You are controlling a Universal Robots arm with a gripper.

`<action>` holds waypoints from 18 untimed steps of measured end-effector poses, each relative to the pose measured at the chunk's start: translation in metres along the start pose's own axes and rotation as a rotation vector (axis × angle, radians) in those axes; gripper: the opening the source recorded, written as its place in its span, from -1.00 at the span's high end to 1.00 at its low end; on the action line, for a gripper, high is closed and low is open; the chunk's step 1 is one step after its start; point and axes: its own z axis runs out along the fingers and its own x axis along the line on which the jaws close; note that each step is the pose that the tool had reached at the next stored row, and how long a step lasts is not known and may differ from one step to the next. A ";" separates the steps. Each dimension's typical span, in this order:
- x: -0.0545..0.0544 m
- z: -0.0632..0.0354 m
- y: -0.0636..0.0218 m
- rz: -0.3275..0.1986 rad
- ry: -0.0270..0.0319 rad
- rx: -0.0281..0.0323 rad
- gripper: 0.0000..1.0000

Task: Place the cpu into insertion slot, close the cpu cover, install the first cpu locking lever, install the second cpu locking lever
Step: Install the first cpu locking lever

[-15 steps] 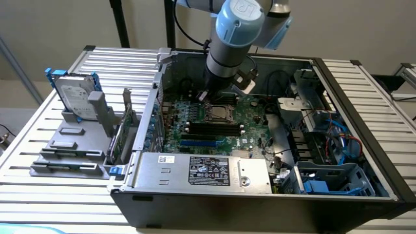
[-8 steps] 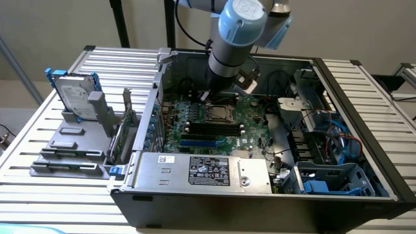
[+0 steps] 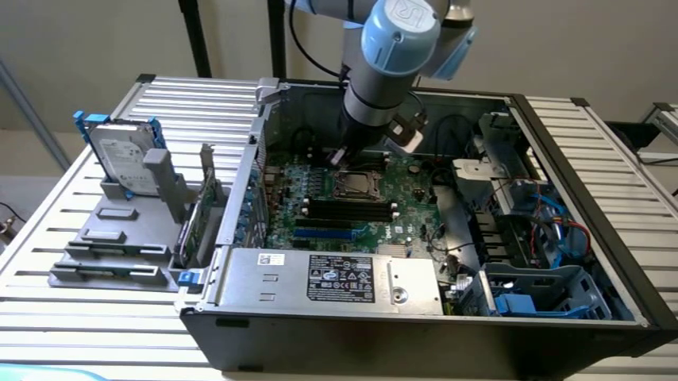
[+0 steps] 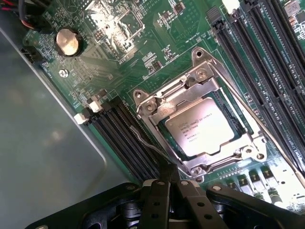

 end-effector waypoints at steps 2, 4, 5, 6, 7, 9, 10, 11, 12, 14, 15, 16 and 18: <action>0.001 0.0002 0.0012 0.000 -0.0015 -0.0012 0.79; 0.002 0.0004 0.0022 0.000 -0.0030 -0.0022 0.79; 0.002 0.0005 0.0026 0.001 -0.0039 -0.0029 0.79; 0.003 0.0007 0.0030 0.001 -0.0046 -0.0033 0.79; 0.003 0.0008 0.0032 0.001 -0.0051 -0.0037 0.79; 0.004 0.0012 0.0032 0.001 -0.0056 -0.0042 0.79; 0.004 0.0014 0.0030 0.001 -0.0060 -0.0045 0.79; 0.005 0.0016 0.0028 0.001 -0.0063 -0.0047 0.79; 0.005 0.0018 0.0027 0.001 -0.0067 -0.0049 0.79; 0.006 0.0021 0.0027 0.001 -0.0072 -0.0054 0.79; 0.006 0.0023 0.0029 0.001 -0.0074 -0.0056 0.79; 0.006 0.0024 0.0031 0.001 -0.0079 -0.0059 0.79; 0.007 0.0024 0.0041 0.001 -0.0088 -0.0065 0.79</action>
